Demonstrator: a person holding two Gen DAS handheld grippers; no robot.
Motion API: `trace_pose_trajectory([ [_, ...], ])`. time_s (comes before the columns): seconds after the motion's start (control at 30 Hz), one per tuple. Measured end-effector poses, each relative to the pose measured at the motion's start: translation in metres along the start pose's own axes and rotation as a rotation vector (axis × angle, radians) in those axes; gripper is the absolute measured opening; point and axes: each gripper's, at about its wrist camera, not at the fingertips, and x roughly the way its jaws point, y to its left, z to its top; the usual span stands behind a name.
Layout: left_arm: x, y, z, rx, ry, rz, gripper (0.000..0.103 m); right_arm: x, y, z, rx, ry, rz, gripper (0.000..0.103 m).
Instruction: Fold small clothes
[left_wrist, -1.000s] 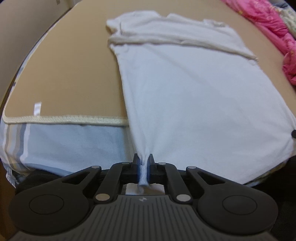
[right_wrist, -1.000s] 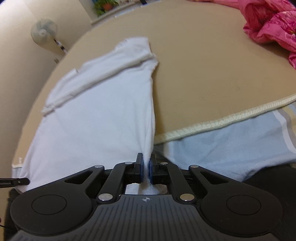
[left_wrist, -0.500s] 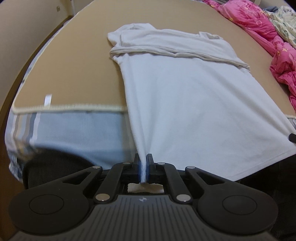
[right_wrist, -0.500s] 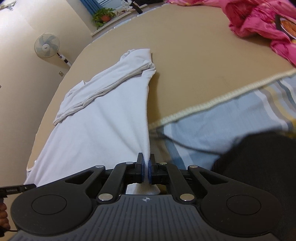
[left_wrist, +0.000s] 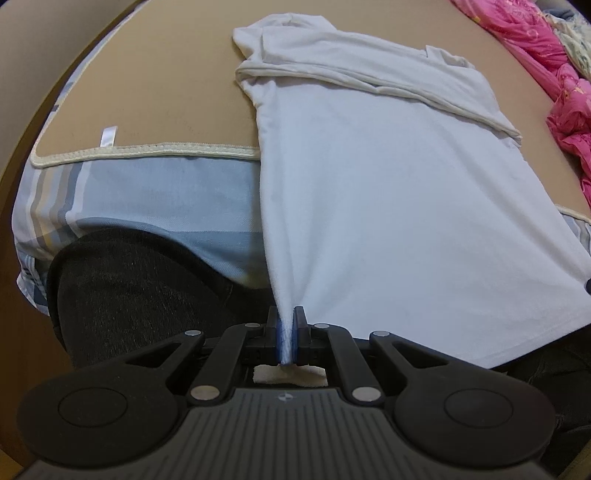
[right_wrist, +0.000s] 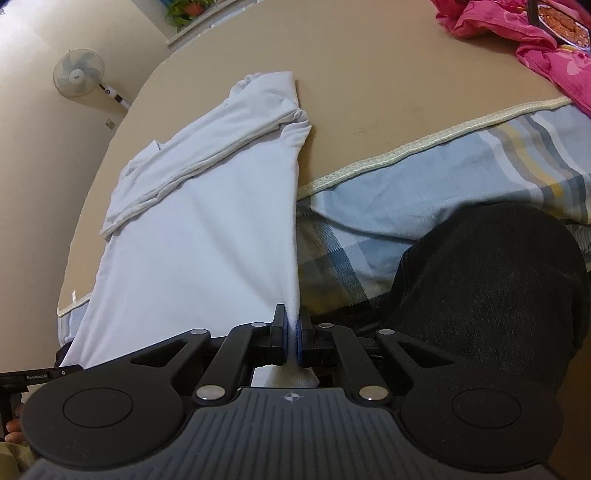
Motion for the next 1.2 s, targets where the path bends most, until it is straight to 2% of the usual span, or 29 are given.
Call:
trace_pose_trajectory([
  [0.2, 0.011, 0.003, 0.018, -0.022, 0.070, -0.004, 0.005, 0.009, 0.003, 0.016, 0.034, 0.051, -0.039, 0.004],
  [0.4, 0.001, 0.012, 0.068, -0.085, 0.048, -0.053, 0.005, 0.018, 0.017, 0.060, 0.118, 0.050, -0.010, 0.004],
  [0.5, -0.006, 0.019, 0.118, -0.136, 0.020, -0.081, 0.005, 0.028, 0.031, 0.102, 0.132, 0.038, 0.020, 0.004],
  [0.63, -0.009, 0.030, 0.209, -0.230, -0.068, -0.096, 0.005, 0.052, 0.057, 0.185, 0.133, 0.002, 0.080, 0.004],
  [0.77, 0.025, 0.034, 0.318, -0.282, -0.093, -0.024, 0.007, 0.098, 0.084, 0.274, 0.125, -0.072, 0.051, 0.005],
  [0.8, 0.040, 0.038, 0.345, -0.312, -0.087, 0.003, 0.011, 0.112, 0.085, 0.290, 0.144, -0.069, 0.046, 0.006],
  [0.83, 0.052, 0.045, 0.364, -0.353, -0.091, 0.028, 0.025, 0.133, 0.082, 0.310, 0.197, -0.065, 0.024, 0.010],
  [0.87, 0.063, 0.052, 0.379, -0.390, -0.094, 0.054, 0.036, 0.147, 0.079, 0.322, 0.237, -0.069, 0.006, 0.025],
  [0.9, 0.071, 0.061, 0.390, -0.427, -0.096, 0.079, 0.057, 0.157, 0.075, 0.328, 0.261, -0.073, 0.003, 0.043],
  [0.93, 0.077, 0.068, 0.395, -0.468, -0.108, 0.086, 0.064, 0.165, 0.070, 0.332, 0.274, -0.081, 0.017, 0.048],
  [1.0, 0.083, 0.078, 0.395, -0.479, -0.132, 0.059, 0.065, 0.170, 0.064, 0.330, 0.250, -0.104, 0.048, 0.048],
  [1.07, 0.089, 0.080, 0.386, -0.421, -0.142, 0.030, 0.065, 0.170, 0.059, 0.320, 0.170, -0.146, 0.074, 0.048],
  [1.2, 0.100, 0.073, 0.361, -0.242, -0.162, 0.029, 0.065, 0.178, 0.061, 0.301, -0.091, -0.218, -0.010, 0.045],
])
